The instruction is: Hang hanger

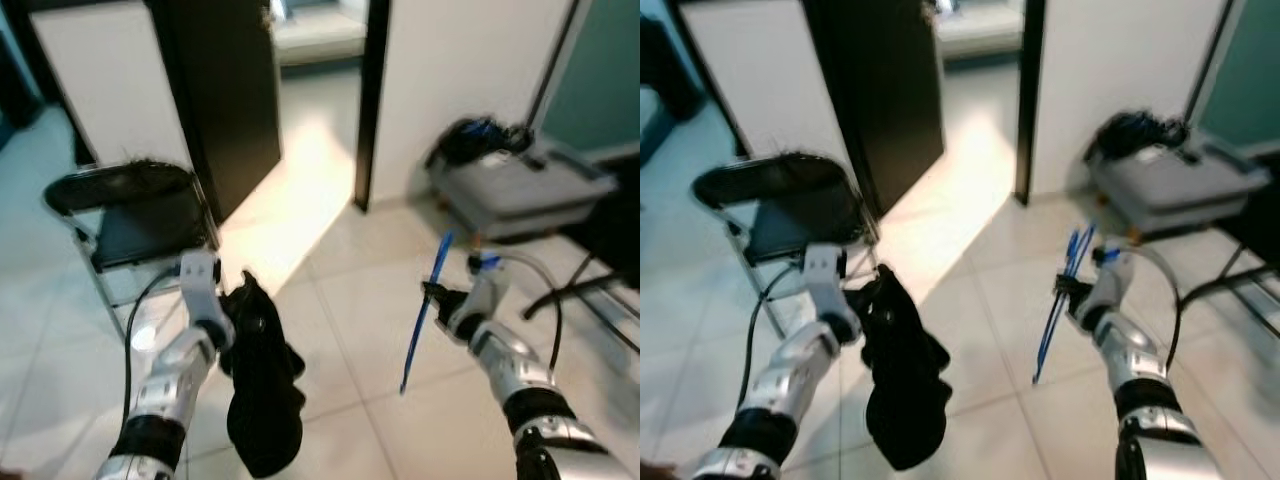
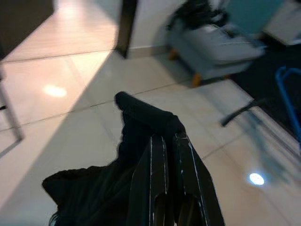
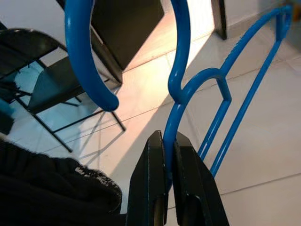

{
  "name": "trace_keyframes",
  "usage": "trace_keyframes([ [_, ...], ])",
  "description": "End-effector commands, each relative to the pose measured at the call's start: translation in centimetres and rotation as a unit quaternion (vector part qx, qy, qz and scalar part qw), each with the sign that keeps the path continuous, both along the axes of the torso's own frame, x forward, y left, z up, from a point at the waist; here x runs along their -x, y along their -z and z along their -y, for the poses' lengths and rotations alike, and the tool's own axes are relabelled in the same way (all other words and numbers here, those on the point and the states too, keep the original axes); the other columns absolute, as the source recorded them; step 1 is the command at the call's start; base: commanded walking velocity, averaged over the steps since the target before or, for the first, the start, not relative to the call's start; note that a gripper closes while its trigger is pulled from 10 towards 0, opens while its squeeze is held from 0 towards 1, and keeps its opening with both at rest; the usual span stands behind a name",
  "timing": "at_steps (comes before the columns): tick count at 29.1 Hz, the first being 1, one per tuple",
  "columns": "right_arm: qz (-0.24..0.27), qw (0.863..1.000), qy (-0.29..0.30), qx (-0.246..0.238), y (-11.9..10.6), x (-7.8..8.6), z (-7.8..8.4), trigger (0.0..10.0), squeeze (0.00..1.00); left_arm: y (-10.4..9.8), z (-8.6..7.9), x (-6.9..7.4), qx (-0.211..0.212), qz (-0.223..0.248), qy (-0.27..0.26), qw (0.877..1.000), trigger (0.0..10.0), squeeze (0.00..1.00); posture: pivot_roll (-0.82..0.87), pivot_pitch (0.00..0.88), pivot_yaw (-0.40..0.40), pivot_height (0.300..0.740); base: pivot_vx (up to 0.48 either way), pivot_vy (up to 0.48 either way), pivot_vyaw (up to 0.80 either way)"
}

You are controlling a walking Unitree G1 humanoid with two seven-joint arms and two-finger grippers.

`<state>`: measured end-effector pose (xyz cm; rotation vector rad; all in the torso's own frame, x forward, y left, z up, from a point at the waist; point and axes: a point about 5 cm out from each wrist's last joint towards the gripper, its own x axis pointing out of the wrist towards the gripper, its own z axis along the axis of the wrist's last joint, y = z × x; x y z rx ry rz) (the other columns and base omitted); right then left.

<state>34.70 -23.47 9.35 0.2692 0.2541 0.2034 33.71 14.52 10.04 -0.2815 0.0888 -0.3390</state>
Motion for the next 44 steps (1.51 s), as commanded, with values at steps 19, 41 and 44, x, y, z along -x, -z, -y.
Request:
trace_keyframes([
  [19,0.014,0.994,-0.109,-0.014,-0.3,0.2,-1.6,10.0,0.00,-3.1,1.1,0.6,-0.142,0.133,0.088,0.977,10.0,0.00,-0.07,0.000,0.043,0.740,0.000,0.000,-0.80],
  [41,0.126,0.923,-0.365,0.001,-5.7,5.1,-3.6,10.0,0.00,-15.2,-2.4,-1.9,-0.395,0.330,-0.012,0.857,10.0,0.00,-0.07,0.000,0.063,0.740,0.000,0.000,-0.52],
  [44,0.111,0.898,-0.426,0.012,-7.0,7.1,-2.6,10.0,0.00,-15.5,-3.2,-2.0,-0.386,0.321,-0.032,0.864,10.0,0.00,-0.07,0.000,0.061,0.740,0.000,0.000,0.00],
])
